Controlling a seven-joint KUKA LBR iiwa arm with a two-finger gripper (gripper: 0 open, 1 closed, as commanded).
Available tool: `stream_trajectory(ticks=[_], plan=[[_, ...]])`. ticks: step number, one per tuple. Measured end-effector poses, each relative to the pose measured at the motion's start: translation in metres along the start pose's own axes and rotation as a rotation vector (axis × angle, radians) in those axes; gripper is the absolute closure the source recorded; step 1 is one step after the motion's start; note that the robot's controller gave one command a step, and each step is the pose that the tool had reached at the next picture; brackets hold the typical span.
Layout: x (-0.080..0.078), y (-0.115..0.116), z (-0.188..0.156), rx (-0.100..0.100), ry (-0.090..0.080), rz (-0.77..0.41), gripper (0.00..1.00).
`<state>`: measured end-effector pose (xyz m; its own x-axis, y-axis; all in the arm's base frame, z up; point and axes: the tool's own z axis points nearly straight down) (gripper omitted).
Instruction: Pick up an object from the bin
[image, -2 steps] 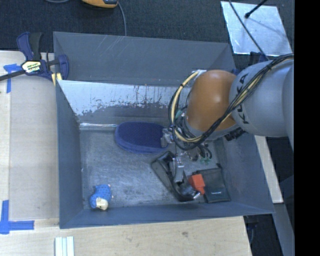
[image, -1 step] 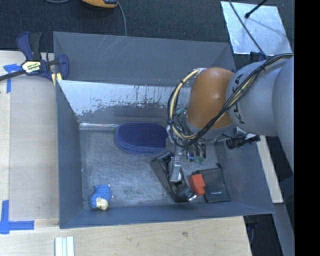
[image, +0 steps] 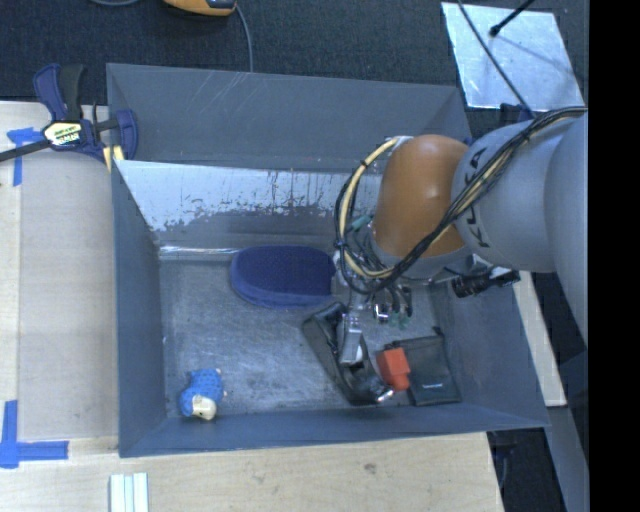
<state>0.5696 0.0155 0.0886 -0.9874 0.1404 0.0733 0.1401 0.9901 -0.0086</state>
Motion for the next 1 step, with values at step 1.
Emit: stream_trajectory(ticks=[1], plan=[[-0.0026, 0.0003, -0.0008, 0.003, -0.015, -0.128, 1.0]])
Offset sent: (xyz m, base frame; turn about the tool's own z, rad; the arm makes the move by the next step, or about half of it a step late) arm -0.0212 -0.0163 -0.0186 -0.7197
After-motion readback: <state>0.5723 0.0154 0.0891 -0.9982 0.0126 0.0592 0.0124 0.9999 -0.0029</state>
